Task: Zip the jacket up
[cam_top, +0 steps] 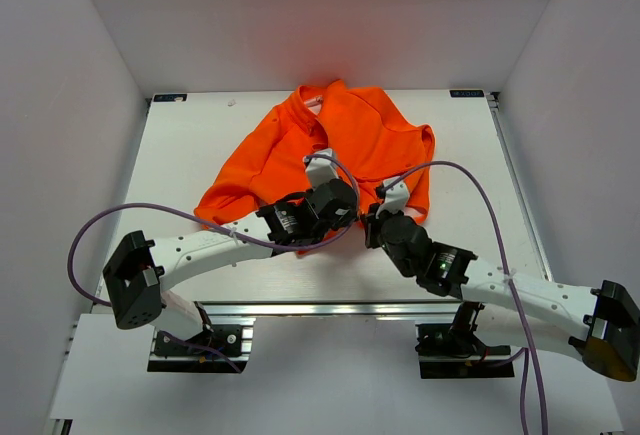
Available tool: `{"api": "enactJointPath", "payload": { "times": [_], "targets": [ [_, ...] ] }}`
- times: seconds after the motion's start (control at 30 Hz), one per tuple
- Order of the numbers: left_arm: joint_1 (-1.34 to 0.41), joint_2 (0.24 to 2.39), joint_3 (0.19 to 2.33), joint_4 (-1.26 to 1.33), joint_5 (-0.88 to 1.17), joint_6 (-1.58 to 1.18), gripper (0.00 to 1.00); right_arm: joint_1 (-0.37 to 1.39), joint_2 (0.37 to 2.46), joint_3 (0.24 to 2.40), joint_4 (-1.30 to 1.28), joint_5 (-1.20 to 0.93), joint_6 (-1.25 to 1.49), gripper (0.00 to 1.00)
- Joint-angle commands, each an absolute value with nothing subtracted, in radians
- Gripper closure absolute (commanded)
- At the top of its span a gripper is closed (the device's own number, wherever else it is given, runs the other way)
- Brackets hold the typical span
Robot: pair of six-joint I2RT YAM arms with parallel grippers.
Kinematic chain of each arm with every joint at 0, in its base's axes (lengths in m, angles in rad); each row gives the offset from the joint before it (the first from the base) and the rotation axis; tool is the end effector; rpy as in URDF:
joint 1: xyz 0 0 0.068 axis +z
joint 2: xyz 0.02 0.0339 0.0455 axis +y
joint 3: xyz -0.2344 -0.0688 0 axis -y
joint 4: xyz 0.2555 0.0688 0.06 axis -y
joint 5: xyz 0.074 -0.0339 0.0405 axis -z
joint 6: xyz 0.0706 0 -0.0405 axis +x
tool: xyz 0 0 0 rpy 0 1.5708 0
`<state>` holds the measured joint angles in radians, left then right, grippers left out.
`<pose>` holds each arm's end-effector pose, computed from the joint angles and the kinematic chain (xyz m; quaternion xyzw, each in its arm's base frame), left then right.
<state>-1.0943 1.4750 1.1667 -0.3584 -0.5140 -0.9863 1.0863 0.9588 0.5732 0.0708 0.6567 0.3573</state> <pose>0.1986 -0.3090 0.2427 -0.0639 0.8747 -0.2487 0.4110 0.1630 0.2172 0.2246 -0.0960 0.7832 0.1716 0.5899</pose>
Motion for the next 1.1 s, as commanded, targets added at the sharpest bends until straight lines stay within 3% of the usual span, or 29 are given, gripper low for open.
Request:
{"api": "enactJointPath", "payload": {
  "times": [0.0, 0.3, 0.63, 1.07],
  "targets": [
    [-1.106, 1.42, 1.181, -0.365, -0.492, -0.928, 1.0, 1.085, 0.963, 0.656, 0.089, 0.635, 0.296, 1.0],
    [-1.106, 1.44, 1.195, -0.396, -0.413, -0.772, 1.0, 1.043, 1.043, 0.736, 0.002, 0.526, 0.14, 1.0],
    [-1.106, 1.436, 1.187, -0.439, -0.425, -0.739, 1.0, 0.951, 1.048, 0.815, -0.169, 0.198, 0.04, 1.0],
    [-1.081, 1.381, 1.117, -0.359, -0.39, -0.701, 1.0, 0.9, 1.014, 0.801, -0.207, 0.12, -0.051, 1.0]
  ]
}}
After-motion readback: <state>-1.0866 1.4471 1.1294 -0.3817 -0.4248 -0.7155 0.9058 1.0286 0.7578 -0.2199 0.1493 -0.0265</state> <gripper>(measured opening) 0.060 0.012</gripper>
